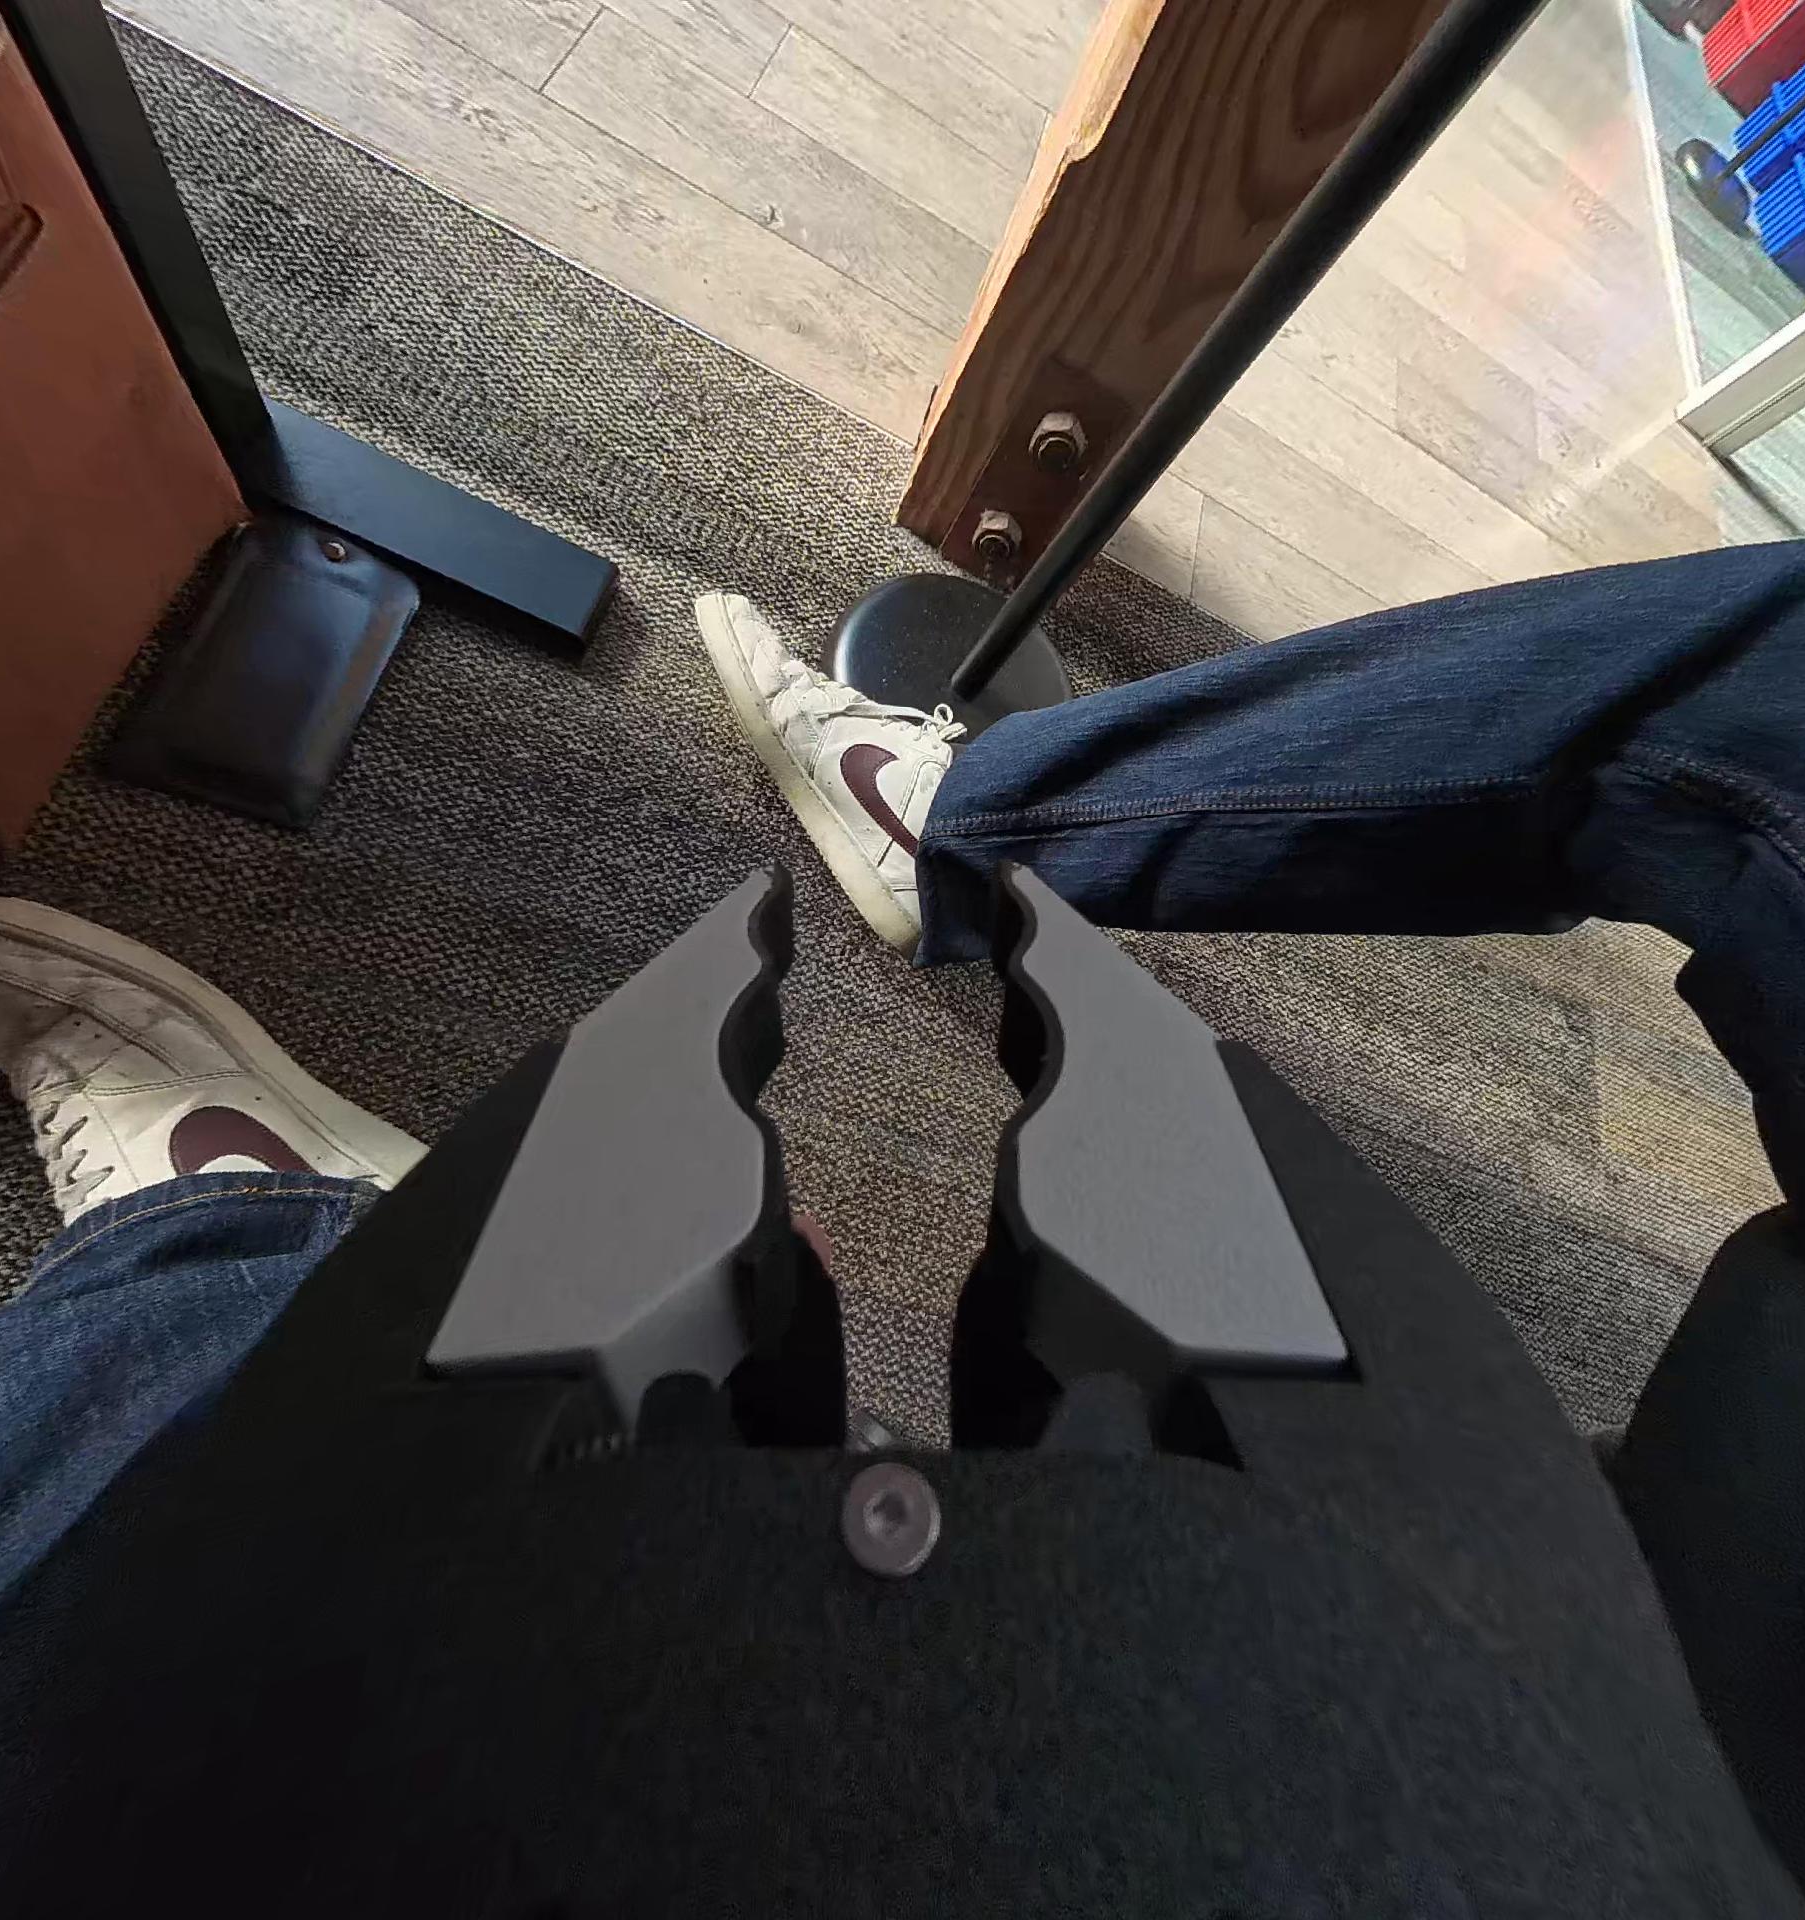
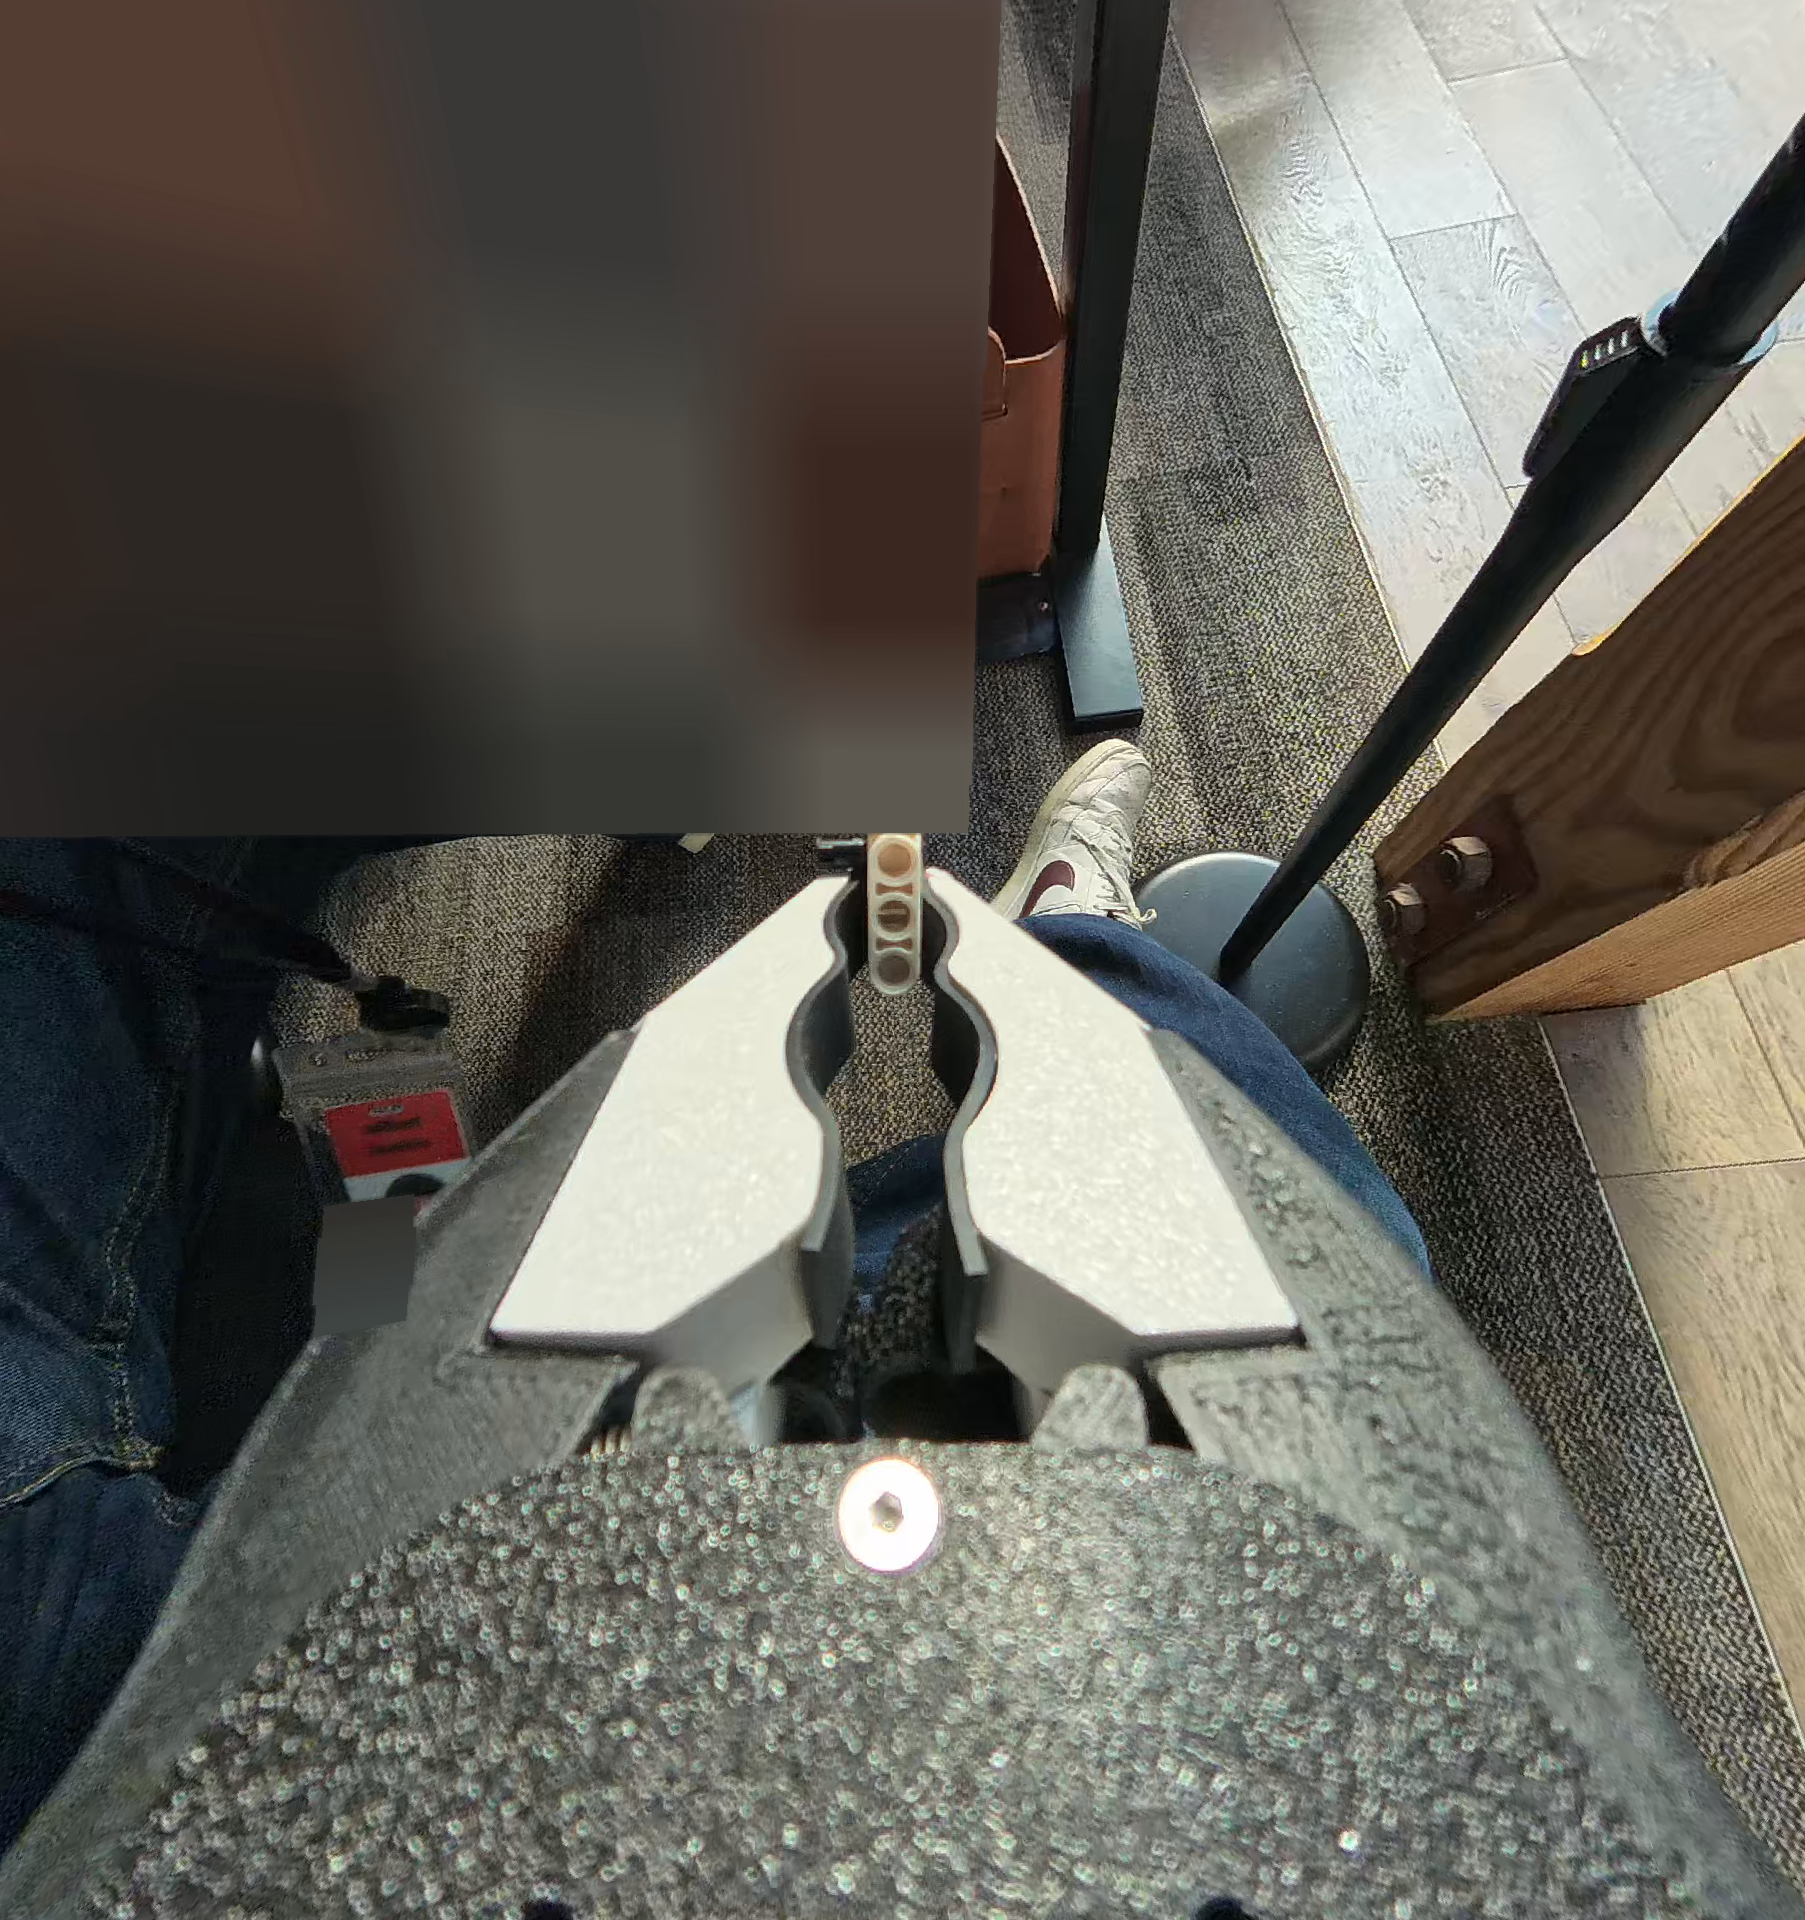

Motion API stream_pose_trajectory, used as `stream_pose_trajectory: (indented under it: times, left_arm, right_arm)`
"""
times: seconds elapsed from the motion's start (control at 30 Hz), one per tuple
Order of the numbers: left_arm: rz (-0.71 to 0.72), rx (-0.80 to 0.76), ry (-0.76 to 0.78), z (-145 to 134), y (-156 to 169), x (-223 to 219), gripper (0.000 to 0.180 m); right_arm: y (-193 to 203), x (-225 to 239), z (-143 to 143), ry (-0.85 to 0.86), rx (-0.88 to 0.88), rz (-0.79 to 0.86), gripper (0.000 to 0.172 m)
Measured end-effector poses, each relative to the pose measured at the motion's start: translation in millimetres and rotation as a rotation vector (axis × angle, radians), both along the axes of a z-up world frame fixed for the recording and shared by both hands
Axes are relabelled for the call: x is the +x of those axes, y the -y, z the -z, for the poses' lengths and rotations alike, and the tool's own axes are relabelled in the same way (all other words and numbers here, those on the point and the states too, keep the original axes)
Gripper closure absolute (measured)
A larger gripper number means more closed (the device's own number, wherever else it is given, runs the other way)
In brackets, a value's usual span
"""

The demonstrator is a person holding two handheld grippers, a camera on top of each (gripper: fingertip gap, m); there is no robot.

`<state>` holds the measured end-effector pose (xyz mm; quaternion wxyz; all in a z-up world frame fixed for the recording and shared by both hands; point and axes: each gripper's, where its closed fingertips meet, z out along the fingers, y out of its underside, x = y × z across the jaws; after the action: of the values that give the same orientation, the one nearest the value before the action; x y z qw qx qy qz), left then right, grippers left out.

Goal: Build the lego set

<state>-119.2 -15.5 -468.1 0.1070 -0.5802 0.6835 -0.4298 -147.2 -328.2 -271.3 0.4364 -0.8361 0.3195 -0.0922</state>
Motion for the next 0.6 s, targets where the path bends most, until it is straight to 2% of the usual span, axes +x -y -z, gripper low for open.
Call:
stream_pose_trajectory:
  times: [0.17,0.3,0.43,0.6]
  left_arm:
    - [-0.063,0.162,0.03,5.4,-35.2,-2.6,0.147]
    - [-0.114,0.219,0.049,-1.3,-54.3,-1.2,0.147]
    - [-0.119,0.221,0.044,-3.0,-55.7,1.1,0.147]
    - [-0.082,0.184,0.001,-7.7,-36.8,2.8,0.147]
  right_arm:
    - [-2.8,-1.5,6.8,-0.038,0.007,-0.005,0.166]
    - [-7.5,-3.4,6.3,-0.046,0.018,-0.02,0.166]
    - [-4.9,-3.0,9.7,-0.051,0.006,-0.016,0.166]
    - [-3.4,-1.9,5.6,-0.055,0.024,-0.004,0.166]
